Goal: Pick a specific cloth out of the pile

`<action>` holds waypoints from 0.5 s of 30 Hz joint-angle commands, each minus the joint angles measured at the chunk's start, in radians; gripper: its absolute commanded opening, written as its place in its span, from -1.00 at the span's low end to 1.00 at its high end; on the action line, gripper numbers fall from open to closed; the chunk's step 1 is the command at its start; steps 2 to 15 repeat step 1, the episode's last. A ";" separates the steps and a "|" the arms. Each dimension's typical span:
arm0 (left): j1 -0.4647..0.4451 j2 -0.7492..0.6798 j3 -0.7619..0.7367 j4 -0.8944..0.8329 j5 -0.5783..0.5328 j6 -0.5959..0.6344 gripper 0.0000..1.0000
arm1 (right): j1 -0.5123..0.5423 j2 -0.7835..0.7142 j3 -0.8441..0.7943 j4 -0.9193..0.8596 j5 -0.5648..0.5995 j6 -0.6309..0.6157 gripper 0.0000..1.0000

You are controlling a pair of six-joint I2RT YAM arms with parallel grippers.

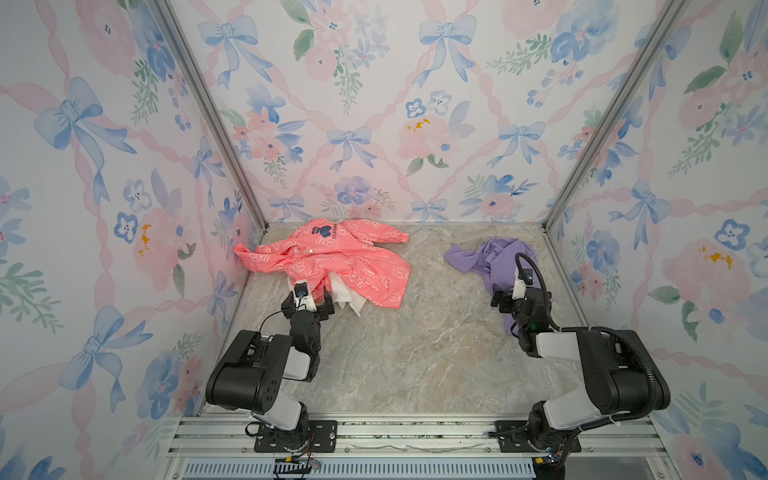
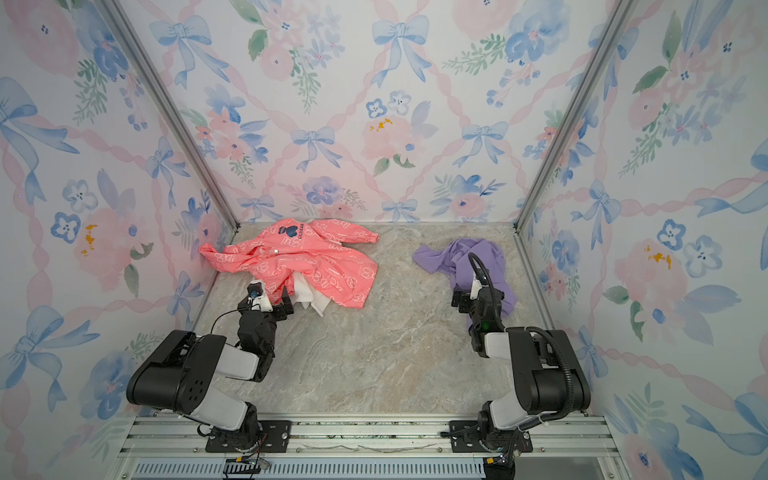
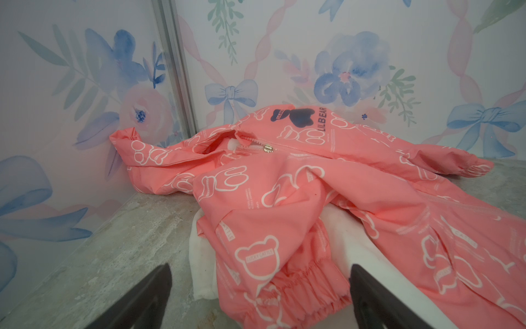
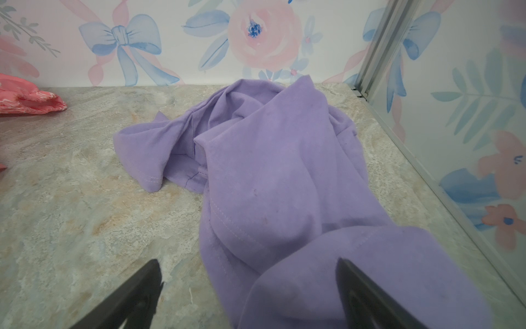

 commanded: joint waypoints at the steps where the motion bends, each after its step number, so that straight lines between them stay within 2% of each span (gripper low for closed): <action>1: 0.001 0.007 -0.001 0.030 0.014 0.017 0.96 | 0.008 0.010 -0.008 0.031 0.010 -0.012 0.94; 15: 0.001 0.007 -0.001 0.030 0.014 0.017 0.96 | 0.008 0.010 -0.008 0.031 0.010 -0.012 0.94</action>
